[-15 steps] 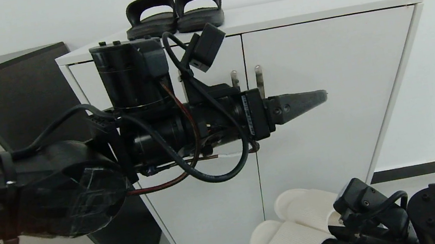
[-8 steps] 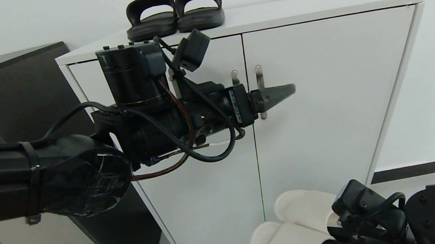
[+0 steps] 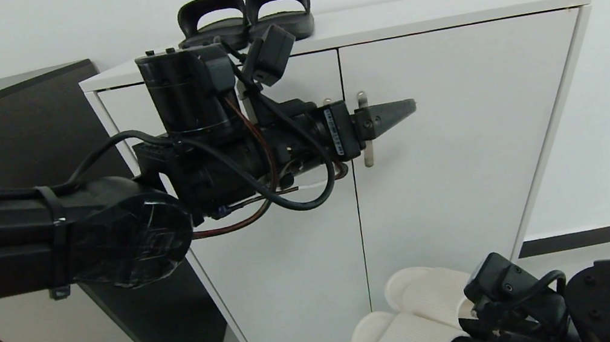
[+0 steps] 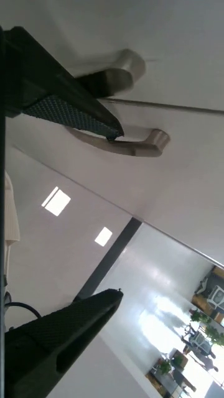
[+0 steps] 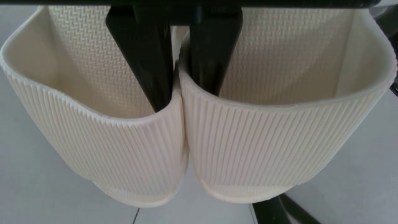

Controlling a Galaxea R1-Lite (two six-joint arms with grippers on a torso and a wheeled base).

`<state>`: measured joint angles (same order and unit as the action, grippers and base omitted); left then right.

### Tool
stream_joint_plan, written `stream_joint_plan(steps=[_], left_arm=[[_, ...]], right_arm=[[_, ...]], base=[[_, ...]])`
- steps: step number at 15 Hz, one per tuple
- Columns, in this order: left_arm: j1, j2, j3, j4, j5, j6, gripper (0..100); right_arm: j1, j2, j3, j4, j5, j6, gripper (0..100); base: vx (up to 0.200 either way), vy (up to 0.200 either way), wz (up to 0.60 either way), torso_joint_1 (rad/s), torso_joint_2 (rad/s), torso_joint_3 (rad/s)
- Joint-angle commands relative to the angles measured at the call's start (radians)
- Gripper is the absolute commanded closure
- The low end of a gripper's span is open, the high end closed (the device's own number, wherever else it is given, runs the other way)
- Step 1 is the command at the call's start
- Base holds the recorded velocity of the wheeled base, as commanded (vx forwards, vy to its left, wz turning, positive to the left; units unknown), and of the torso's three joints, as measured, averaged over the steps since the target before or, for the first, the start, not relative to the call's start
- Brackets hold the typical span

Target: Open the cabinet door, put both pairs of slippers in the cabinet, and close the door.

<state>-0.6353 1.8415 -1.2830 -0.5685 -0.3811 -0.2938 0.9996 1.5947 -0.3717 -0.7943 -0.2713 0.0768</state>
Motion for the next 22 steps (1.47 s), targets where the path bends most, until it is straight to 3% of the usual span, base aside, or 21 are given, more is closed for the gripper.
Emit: stream_joint_plan(steps=[1,6,7,12,20,22], left_arm=[[-0.012,0.047,-0.019,0.002,0.002,-0.001,0],[-0.029,0.071,-0.041,0.006,0.001,-0.001,0],[-0.029,0.070,-0.039,0.006,0.002,-0.001,100],[-0.029,0.059,-0.013,-0.001,0.001,-0.002,100],[-0.060,-0.091,0.177,-0.005,-0.005,-0.001,100],[-0.078,-0.133,0.255,-0.062,-0.004,-0.001,100]], right_arm=[[0.001,0.002,0.000,0.000,0.001,0.000,100],[0.001,0.004,0.002,0.000,0.001,0.000,100],[0.001,0.002,0.002,0.000,0.000,0.000,100],[0.008,-0.045,0.062,0.001,0.119,-0.003,100],[0.011,-0.105,0.122,0.001,0.228,-0.092,100],[0.011,-0.102,0.123,0.003,0.228,-0.092,100]], base=[[0.000,0.000,0.00,0.000,0.00,0.000],[0.000,0.000,0.00,0.000,0.00,0.000],[0.000,0.000,0.00,0.000,0.00,0.000],[0.000,0.000,0.00,0.000,0.00,0.000],[0.000,0.000,0.00,0.000,0.00,0.000],[0.000,0.000,0.00,0.000,0.00,0.000]])
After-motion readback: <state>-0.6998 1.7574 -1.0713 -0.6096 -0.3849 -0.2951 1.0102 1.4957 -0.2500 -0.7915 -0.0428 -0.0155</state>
